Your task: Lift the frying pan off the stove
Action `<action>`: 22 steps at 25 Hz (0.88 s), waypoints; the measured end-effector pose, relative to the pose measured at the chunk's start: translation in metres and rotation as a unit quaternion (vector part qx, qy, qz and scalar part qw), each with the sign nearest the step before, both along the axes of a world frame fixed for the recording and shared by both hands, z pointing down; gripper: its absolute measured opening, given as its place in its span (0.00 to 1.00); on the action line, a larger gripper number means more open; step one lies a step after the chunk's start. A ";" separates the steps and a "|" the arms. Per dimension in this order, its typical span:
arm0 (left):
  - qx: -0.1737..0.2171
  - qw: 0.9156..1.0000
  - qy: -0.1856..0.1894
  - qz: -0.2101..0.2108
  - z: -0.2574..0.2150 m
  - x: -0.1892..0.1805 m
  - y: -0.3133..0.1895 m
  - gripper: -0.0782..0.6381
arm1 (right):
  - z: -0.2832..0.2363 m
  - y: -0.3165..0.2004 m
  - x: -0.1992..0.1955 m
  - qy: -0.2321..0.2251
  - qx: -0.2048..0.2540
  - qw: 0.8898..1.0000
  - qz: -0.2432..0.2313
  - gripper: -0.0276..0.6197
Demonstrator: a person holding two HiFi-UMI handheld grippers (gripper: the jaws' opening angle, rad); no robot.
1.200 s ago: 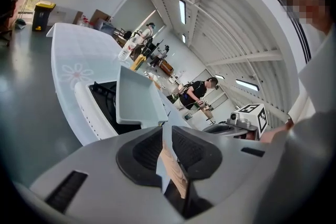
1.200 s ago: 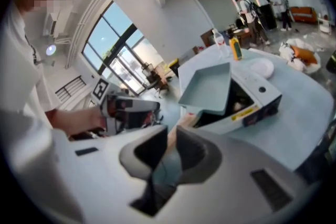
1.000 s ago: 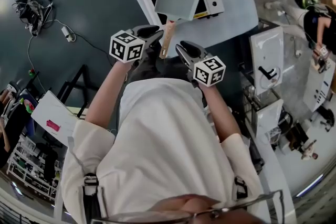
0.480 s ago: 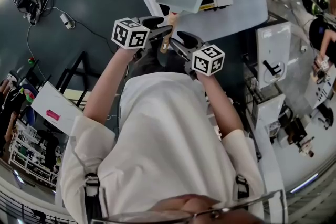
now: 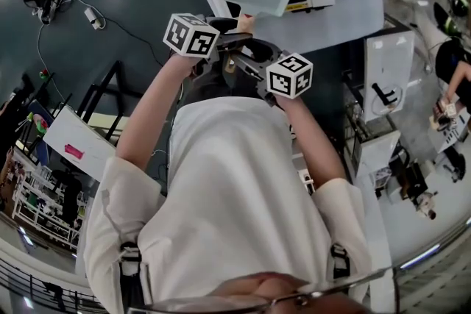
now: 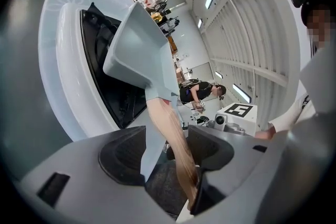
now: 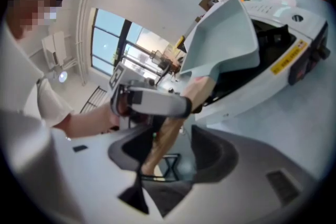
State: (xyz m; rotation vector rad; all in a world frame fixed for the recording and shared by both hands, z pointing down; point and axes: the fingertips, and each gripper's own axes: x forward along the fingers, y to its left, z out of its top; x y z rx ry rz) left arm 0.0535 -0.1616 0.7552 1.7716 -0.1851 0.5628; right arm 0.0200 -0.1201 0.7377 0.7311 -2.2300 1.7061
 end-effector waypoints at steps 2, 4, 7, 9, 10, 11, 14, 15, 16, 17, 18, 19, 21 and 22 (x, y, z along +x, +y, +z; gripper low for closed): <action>-0.012 1.000 0.010 0.001 0.001 0.004 -0.001 0.49 | 0.000 -0.001 -0.006 -0.010 -0.002 1.000 -0.009 0.40; -0.021 1.000 0.019 0.005 0.001 0.008 -0.002 0.49 | -0.001 0.000 -0.011 -0.021 -0.004 1.000 -0.020 0.40; -0.035 0.999 0.028 0.014 0.004 0.013 0.000 0.49 | -0.002 0.000 -0.019 -0.035 -0.007 0.999 -0.033 0.40; -0.045 0.998 0.039 0.019 0.004 0.018 0.001 0.49 | -0.001 0.000 -0.023 -0.043 -0.010 0.998 -0.036 0.40; -0.051 0.997 0.046 0.021 0.002 0.021 0.001 0.49 | -0.001 -0.001 -0.024 -0.047 -0.011 0.998 -0.037 0.40; -0.056 0.997 0.053 0.023 0.000 0.025 0.001 0.49 | -0.001 -0.001 -0.025 -0.050 -0.012 0.998 -0.037 0.40; -0.069 0.995 0.060 0.032 0.001 0.031 0.004 0.49 | 0.001 -0.002 -0.026 -0.062 -0.019 0.997 -0.036 0.38; -0.072 0.995 0.063 0.036 0.002 0.032 0.005 0.49 | 0.002 -0.002 -0.026 -0.070 -0.025 0.997 -0.035 0.37; -0.077 0.994 0.067 0.041 0.002 0.033 0.006 0.49 | 0.001 -0.002 -0.027 -0.081 -0.032 0.996 -0.033 0.35; -0.083 0.993 0.073 0.045 0.001 0.034 0.007 0.49 | 0.001 -0.002 -0.028 -0.093 -0.040 0.994 -0.029 0.33; -0.091 0.991 0.080 0.049 0.000 0.035 0.009 0.49 | -0.001 -0.002 -0.029 -0.104 -0.047 0.993 -0.025 0.31; -0.098 0.990 0.087 0.050 -0.001 0.036 0.009 0.47 | -0.001 -0.003 -0.029 -0.113 -0.052 0.992 -0.022 0.30; -0.107 0.988 0.096 0.047 -0.002 0.038 0.009 0.37 | -0.002 -0.003 -0.029 -0.119 -0.053 0.991 -0.021 0.29; -0.108 0.988 0.100 0.046 -0.002 0.039 0.009 0.35 | -0.001 -0.002 -0.029 -0.117 -0.049 0.992 -0.023 0.29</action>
